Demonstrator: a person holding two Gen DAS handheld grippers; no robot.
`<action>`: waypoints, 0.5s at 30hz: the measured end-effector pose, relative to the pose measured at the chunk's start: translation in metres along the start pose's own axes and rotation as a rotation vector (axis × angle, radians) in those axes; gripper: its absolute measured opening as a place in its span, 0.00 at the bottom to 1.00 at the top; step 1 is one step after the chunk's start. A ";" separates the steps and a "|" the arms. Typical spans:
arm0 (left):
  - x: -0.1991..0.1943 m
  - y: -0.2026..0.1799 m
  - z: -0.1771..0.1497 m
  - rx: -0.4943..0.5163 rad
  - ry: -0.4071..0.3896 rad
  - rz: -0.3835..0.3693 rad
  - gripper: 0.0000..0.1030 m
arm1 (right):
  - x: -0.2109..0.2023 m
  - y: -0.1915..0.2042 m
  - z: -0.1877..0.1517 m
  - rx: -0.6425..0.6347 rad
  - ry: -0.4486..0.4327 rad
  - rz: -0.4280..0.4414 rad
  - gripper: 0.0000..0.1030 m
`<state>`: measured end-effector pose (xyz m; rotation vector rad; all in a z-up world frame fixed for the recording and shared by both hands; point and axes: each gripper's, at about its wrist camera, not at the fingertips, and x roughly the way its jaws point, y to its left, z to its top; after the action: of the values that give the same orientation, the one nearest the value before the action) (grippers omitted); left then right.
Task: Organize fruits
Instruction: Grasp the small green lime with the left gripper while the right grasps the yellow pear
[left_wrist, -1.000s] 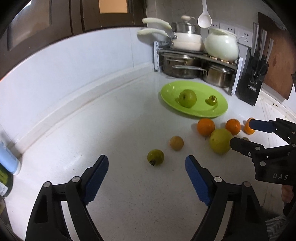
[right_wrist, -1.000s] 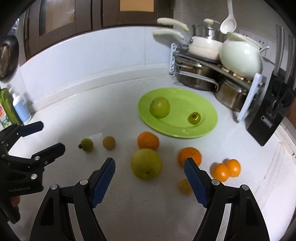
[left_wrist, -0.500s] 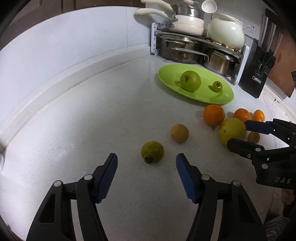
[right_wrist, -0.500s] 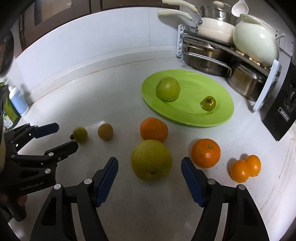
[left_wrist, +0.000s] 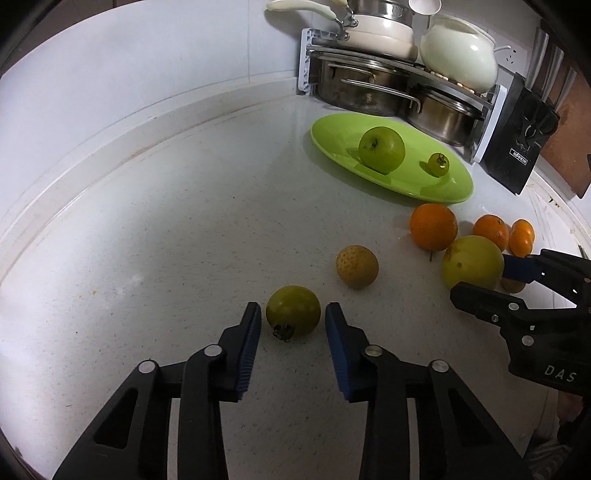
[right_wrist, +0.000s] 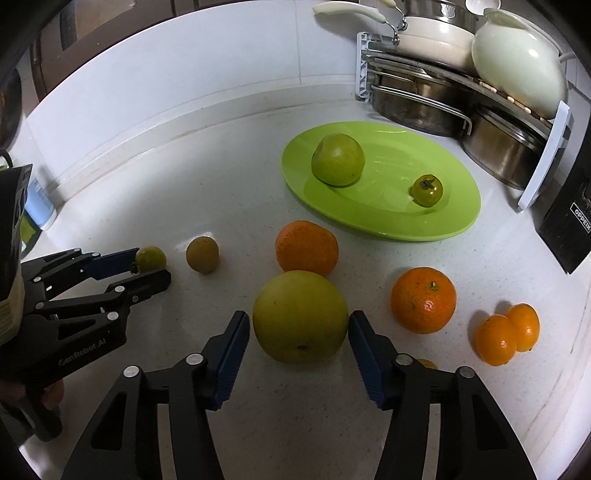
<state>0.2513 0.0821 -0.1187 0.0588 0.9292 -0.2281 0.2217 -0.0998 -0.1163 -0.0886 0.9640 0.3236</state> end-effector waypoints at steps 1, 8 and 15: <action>0.000 0.000 0.000 -0.001 -0.001 -0.001 0.32 | 0.001 0.000 0.000 0.000 0.000 0.000 0.50; -0.001 -0.001 0.000 -0.003 -0.009 0.002 0.28 | 0.001 -0.001 0.000 -0.007 -0.004 -0.002 0.50; -0.007 -0.002 0.002 0.004 -0.024 0.007 0.28 | 0.001 0.001 0.000 -0.005 -0.006 -0.001 0.49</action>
<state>0.2485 0.0809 -0.1120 0.0624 0.9046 -0.2237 0.2215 -0.0988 -0.1171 -0.0920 0.9568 0.3255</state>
